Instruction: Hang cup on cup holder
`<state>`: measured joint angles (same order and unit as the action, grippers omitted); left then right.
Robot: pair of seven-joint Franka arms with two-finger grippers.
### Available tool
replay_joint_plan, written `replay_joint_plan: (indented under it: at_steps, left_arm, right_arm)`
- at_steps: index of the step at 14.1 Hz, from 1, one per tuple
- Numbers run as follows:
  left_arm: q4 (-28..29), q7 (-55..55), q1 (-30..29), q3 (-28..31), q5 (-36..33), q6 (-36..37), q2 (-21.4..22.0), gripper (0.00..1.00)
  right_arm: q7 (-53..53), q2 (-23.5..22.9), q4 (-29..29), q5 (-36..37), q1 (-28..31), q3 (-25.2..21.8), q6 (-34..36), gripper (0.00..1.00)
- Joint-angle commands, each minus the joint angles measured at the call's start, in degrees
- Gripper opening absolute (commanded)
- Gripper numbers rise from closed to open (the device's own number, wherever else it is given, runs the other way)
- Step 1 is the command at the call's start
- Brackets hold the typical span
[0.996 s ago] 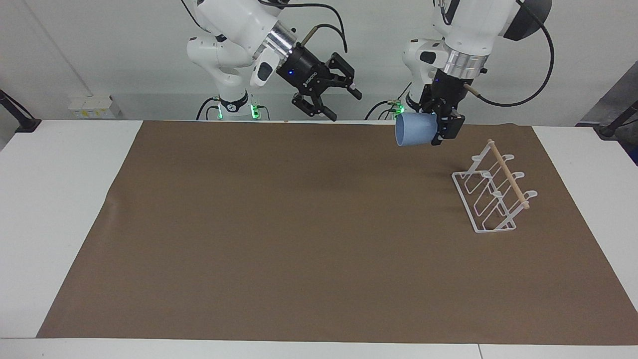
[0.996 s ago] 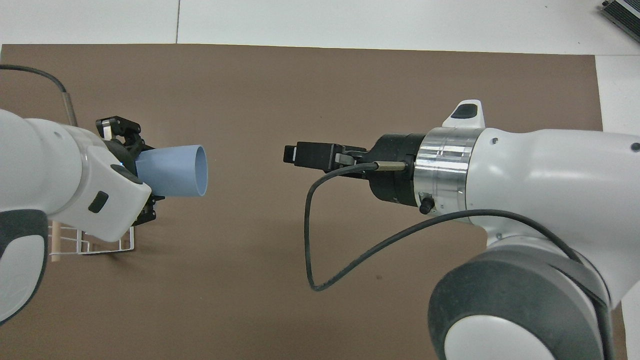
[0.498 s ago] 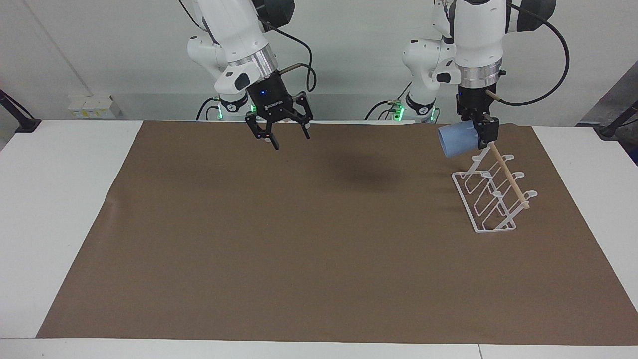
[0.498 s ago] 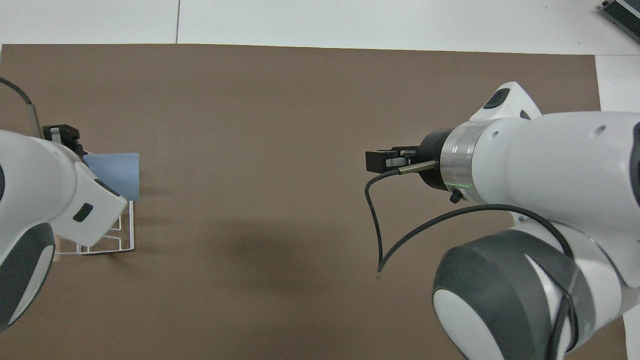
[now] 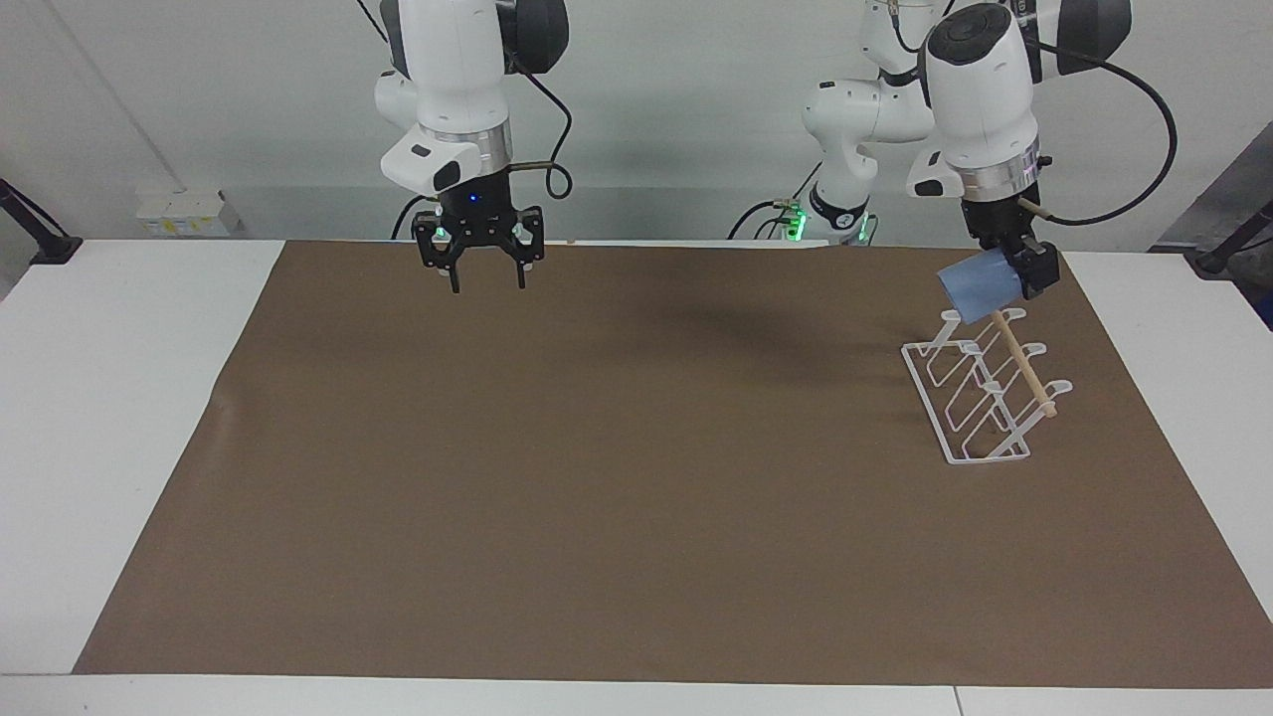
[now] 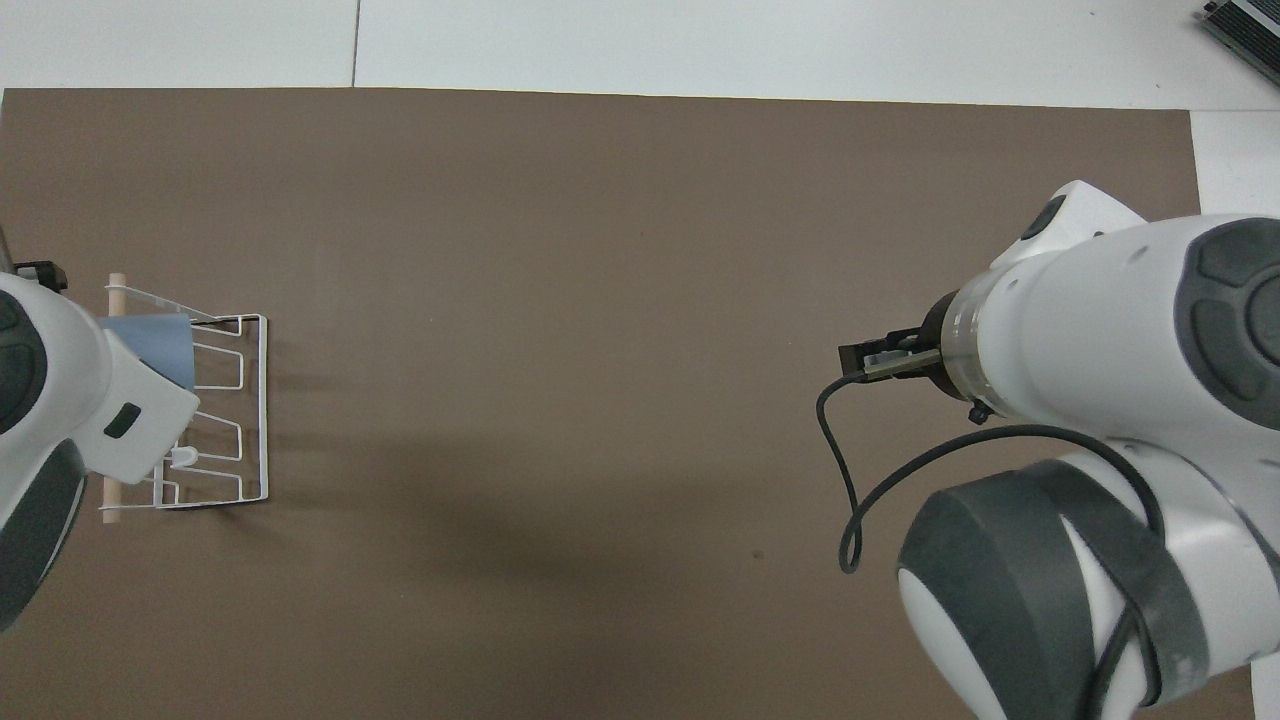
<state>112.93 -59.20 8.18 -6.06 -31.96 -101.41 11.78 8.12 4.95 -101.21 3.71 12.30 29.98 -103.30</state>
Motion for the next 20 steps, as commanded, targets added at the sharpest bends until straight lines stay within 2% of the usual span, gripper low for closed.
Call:
replay_joint_plan:
  at_steps: [1, 2, 5, 7, 10, 14, 16, 17, 18, 20]
  left_arm:
    - [2.6, 2.9, -0.8, -0.6, -2.6, -1.8, 0.0, 0.00]
    - [3.1, 2.9, -1.0, -0.6, -5.2, -3.3, -0.5, 0.00]
    - [5.6, 3.3, -1.3, -0.6, -7.2, -5.3, -1.4, 0.00]
    - [5.8, 7.1, -1.3, -0.6, -13.3, -5.7, -3.4, 0.00]
    - [5.6, 12.0, -0.5, -0.6, -23.1, -5.8, -6.3, 0.00]
    - [5.9, 16.2, -0.3, -0.7, -31.8, -6.6, -9.3, 0.00]
    - [6.4, 16.2, -0.7, -0.6, -32.2, -8.4, -9.6, 0.00]
    - [7.4, 16.2, -1.0, -0.6, -32.3, -9.1, -9.6, 0.00]
    - [8.2, 16.2, -1.1, -0.6, -33.4, -10.2, -9.2, 0.00]
    - [10.0, 16.2, -1.7, -0.6, -35.4, -12.7, -8.7, 0.00]
  right_arm:
    - [-6.1, 0.9, -0.6, 0.9, 3.0, 0.1, 1.3, 0.82]
    - [-6.3, 0.9, -0.5, 0.9, 3.5, 0.0, 1.8, 0.82]
    - [-5.9, 0.8, -0.7, -1.0, 5.4, 0.1, 3.1, 0.83]
    - [-5.7, 0.8, -0.7, -4.9, 6.3, -0.1, 3.2, 0.83]
    - [-5.7, 0.9, -1.0, -5.4, 7.1, -0.2, 3.3, 0.83]
    - [-5.7, 1.0, -1.4, -8.0, 9.1, -0.4, 4.2, 0.83]
    - [-5.8, 1.3, -1.5, -8.3, 9.2, -0.4, 4.2, 0.83]
    - [-5.7, 1.3, -1.5, -8.2, 9.1, -0.4, 4.2, 0.86]
    - [-5.7, 1.3, -1.5, -8.2, 9.1, -0.4, 4.1, 0.98]
    - [-5.6, 1.2, -1.4, -8.6, 9.2, -0.4, 3.5, 1.00]
